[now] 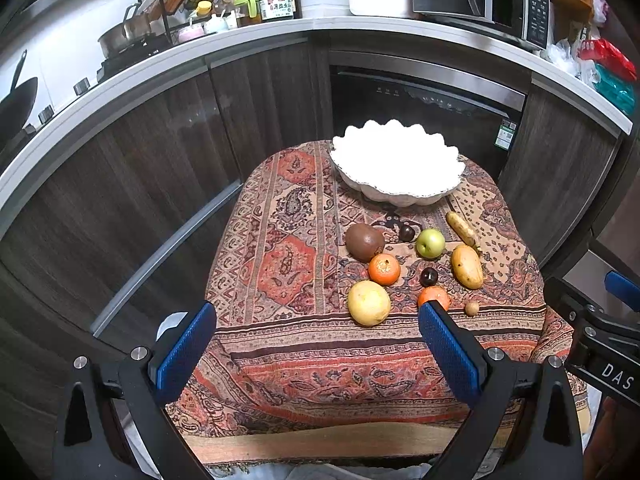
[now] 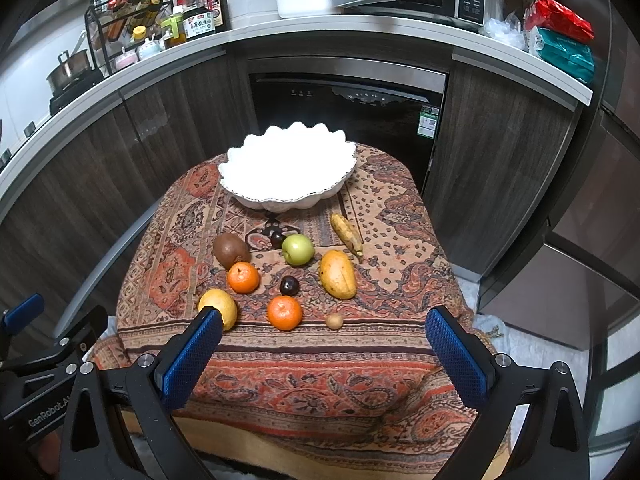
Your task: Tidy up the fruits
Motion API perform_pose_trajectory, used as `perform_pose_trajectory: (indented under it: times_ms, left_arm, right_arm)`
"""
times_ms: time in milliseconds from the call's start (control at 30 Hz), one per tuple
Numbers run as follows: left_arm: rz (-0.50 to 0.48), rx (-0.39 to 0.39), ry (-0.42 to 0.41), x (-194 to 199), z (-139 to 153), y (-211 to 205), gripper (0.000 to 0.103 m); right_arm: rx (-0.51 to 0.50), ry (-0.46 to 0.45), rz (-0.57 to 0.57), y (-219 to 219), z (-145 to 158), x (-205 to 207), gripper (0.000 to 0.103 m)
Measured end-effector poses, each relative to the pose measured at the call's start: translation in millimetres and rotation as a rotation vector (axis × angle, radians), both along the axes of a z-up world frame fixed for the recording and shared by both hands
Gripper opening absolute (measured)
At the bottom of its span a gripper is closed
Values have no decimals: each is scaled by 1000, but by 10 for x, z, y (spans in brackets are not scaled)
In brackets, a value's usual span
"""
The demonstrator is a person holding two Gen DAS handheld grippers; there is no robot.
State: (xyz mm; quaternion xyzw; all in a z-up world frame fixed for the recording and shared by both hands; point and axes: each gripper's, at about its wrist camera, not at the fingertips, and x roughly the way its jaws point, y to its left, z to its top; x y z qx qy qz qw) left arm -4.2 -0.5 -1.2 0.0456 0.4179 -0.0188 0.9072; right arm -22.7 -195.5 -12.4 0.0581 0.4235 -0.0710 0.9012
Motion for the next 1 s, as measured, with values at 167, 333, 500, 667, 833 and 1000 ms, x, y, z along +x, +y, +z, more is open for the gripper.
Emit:
perform_pose_trajectory:
  times_ms: [167, 333, 500, 667, 833, 1000]
  left_arm:
    - [-2, 2, 0, -3, -11, -7, 103]
    - [-6, 7, -2, 3, -19, -24, 103]
    - [-9, 15, -3, 24, -12, -39, 103]
    - [-10, 16, -5, 23, -10, -40, 103]
    - [-10, 15, -3, 26, -8, -47, 103]
    - [-10, 17, -4, 27, -3, -53, 103]
  right_arm:
    - [1, 1, -1, -18, 3, 2, 102]
    - [2, -1, -4, -28, 3, -1, 102]
    - [2, 0, -4, -29, 4, 1, 102]
    - [2, -1, -4, -28, 3, -1, 102]
    - [2, -1, -5, -31, 6, 1, 102]
    - [2, -1, -4, -35, 7, 1, 102]
